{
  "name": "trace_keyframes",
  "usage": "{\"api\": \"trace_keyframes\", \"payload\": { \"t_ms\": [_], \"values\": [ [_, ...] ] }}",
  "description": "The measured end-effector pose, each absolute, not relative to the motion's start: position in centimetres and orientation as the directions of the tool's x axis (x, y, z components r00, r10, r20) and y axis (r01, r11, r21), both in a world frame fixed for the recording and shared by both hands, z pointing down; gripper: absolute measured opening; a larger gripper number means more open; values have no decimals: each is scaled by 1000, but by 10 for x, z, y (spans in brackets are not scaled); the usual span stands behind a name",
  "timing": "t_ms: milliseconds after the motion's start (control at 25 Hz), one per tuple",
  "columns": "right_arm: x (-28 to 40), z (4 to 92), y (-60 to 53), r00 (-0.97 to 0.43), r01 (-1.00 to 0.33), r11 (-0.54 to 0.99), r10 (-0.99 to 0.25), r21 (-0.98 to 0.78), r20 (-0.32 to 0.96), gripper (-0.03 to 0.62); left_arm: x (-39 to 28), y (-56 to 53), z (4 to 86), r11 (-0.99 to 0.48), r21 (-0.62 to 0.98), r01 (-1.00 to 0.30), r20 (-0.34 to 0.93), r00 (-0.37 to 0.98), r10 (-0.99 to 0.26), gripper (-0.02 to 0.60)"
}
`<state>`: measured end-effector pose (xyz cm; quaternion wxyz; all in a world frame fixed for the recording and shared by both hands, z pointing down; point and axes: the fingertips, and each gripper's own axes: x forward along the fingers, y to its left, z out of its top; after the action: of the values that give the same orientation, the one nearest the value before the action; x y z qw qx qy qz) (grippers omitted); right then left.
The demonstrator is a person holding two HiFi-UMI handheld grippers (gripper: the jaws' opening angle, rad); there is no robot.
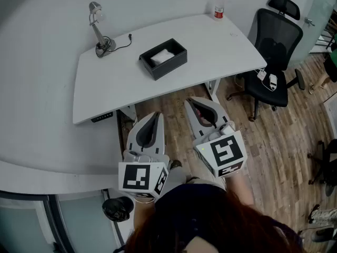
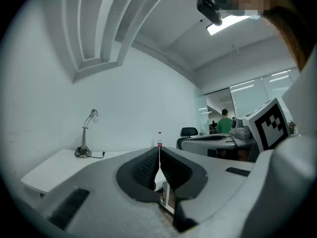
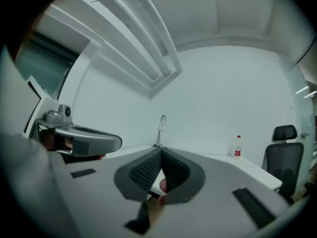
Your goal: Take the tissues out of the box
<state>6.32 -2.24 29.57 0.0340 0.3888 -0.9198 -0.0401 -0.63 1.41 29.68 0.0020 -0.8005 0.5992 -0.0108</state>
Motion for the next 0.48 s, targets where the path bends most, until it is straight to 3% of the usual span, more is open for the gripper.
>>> {"api": "trace_keyframes", "payload": {
  "t_ms": [480],
  "values": [
    [27,298,-42,-707,-695,708,-705,124,58,18,-40,-15,296,-294,-11,-956,13,294,-956,26]
  ]
}}
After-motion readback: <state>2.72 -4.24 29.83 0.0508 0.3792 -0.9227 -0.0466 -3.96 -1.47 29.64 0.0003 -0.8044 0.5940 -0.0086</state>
